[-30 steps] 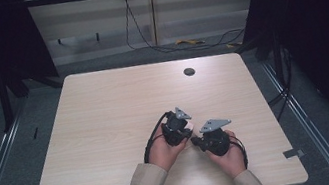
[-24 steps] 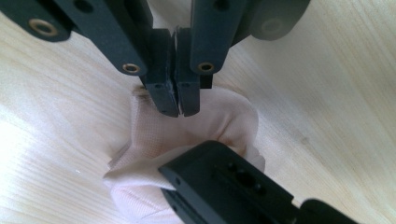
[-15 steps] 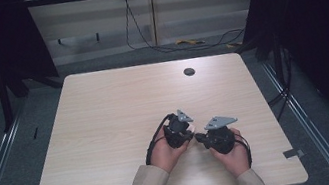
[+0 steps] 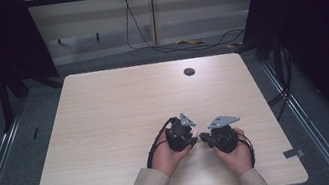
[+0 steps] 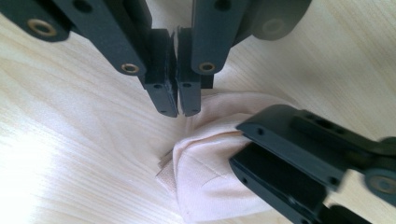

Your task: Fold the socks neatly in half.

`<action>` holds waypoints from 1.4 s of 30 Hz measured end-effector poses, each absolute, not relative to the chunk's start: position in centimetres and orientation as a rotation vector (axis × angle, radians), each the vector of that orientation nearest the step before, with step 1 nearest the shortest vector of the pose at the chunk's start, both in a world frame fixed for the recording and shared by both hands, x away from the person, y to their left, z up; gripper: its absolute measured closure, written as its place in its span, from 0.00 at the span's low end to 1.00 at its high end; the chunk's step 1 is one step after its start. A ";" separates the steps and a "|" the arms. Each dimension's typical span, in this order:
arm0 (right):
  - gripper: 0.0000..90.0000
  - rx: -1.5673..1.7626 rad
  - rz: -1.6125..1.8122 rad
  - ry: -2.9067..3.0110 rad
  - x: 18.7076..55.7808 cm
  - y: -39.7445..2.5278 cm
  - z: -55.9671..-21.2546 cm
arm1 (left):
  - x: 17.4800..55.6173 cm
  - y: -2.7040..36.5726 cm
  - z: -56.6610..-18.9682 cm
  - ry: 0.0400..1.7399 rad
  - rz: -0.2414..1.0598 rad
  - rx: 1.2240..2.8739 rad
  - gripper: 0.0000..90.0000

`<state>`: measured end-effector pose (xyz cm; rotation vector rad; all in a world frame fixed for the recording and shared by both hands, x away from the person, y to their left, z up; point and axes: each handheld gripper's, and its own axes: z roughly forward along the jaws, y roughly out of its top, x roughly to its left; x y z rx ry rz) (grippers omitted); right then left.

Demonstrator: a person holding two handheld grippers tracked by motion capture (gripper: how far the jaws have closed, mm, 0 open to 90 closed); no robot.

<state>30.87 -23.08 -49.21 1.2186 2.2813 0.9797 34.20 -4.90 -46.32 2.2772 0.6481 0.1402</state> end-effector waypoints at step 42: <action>0.53 1.271 0.884 2.128 33.8 -22.8 -49.5 | 35.6 1.7 -48.6 0.772 0.213 2.247 0.52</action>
